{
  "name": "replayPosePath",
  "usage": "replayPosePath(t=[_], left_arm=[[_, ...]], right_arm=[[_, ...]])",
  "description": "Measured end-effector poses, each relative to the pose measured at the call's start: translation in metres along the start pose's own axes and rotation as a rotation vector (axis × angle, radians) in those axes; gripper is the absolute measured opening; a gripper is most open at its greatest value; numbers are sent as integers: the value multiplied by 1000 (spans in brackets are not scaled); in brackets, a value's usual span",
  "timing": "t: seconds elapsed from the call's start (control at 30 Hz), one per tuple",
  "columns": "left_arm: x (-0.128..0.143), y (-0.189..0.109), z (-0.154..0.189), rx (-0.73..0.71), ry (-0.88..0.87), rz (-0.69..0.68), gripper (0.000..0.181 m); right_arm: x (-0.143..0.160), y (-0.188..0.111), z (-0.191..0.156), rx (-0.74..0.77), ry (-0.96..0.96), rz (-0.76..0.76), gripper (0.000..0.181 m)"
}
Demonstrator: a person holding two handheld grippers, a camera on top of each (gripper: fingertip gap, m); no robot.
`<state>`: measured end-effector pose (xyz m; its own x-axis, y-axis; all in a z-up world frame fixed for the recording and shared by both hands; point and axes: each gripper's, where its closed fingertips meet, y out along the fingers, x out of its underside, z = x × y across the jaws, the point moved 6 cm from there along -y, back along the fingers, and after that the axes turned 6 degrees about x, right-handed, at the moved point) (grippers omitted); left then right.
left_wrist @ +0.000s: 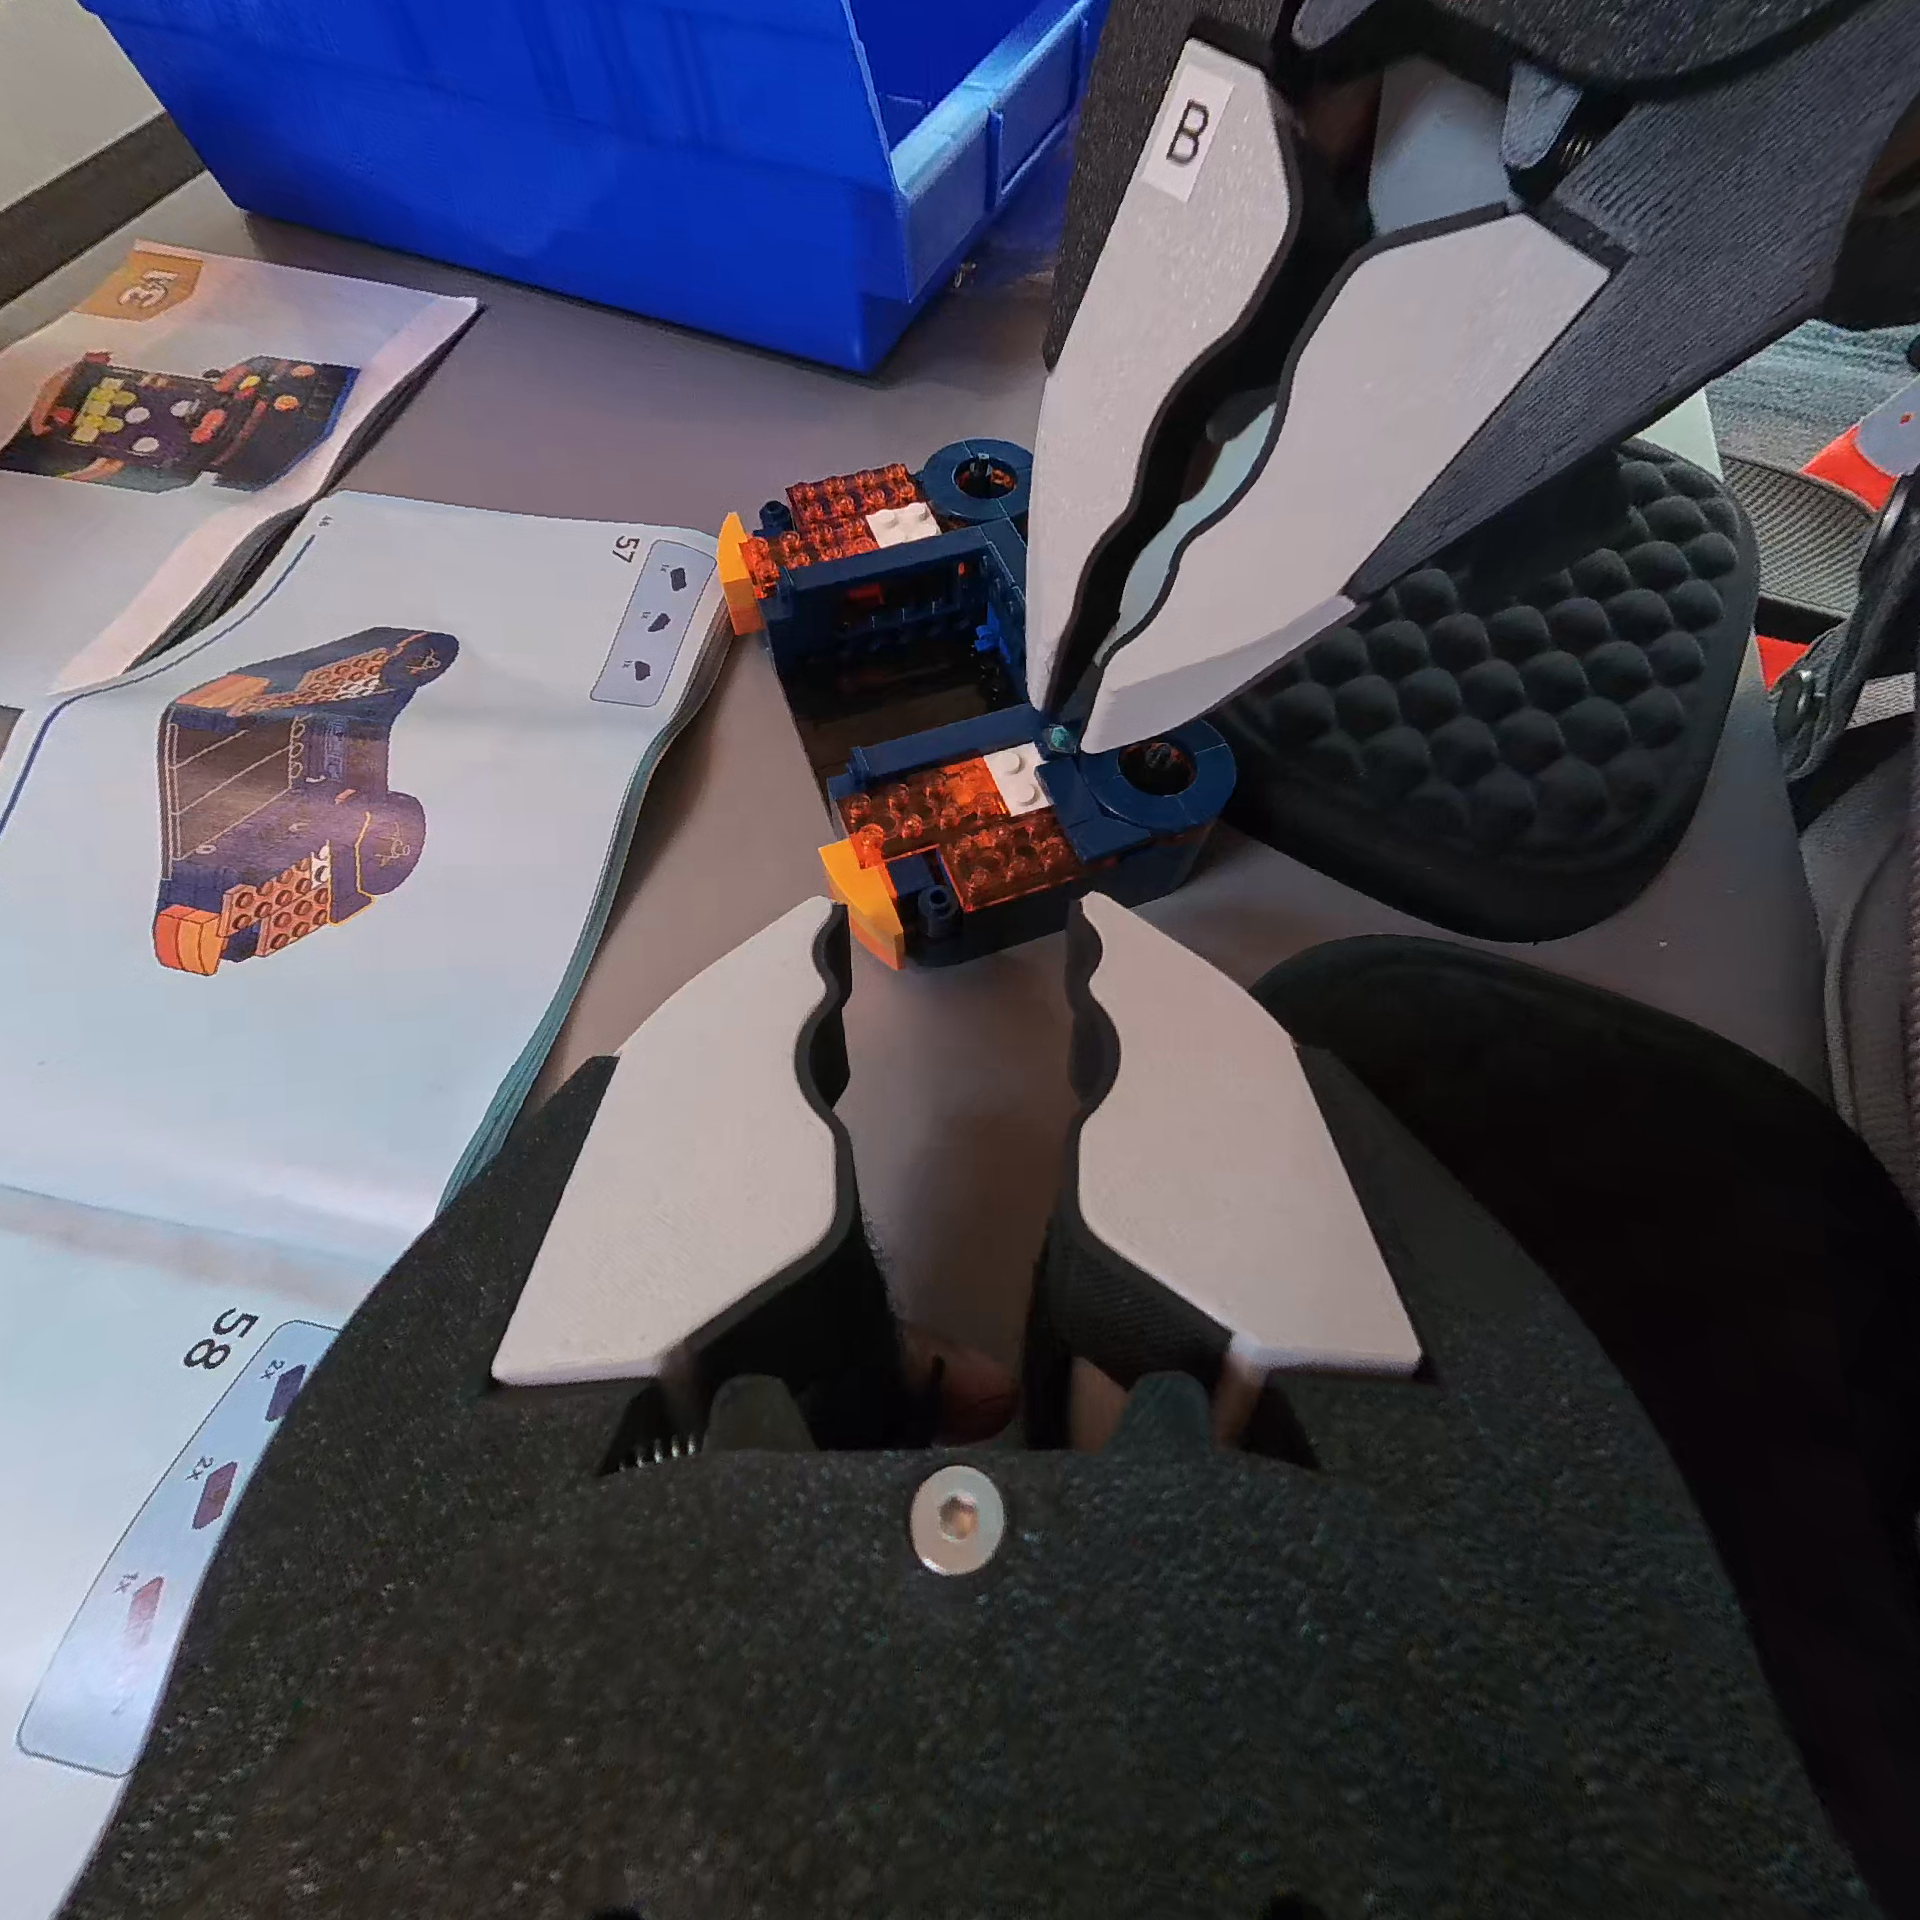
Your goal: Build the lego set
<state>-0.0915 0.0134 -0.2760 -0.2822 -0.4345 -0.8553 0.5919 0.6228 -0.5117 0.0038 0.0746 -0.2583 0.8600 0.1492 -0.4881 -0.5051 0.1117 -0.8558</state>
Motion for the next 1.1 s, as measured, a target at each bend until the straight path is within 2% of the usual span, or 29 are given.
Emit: replayPosePath(t=[0.1, 0.13, 0.27, 0.4, 0.8, 1.1], left_arm=[[0, -1, 0, -1, 0, 7, 39], [0, -1, 0, 1, 0, 11, 38], [0, -1, -1, 4, -9, 14, 37], [2, 2, -2, 7, -24, -13, 47], [6, 10, 2, 63, -15, -82, 51], [7, 12, 0, 59, -36, -94, 48]], right_arm=[[1, -1, 2, -7, -8, 17, 6], [1, -3, 3, -12, -12, 40, 0], [3, -5, 7, -94, -28, 148, 0], [3, -4, 8, -152, -29, 197, 0], [0, 4, 7, -154, -103, 144, 0], [-7, 4, 6, -164, -199, 29, 0]])
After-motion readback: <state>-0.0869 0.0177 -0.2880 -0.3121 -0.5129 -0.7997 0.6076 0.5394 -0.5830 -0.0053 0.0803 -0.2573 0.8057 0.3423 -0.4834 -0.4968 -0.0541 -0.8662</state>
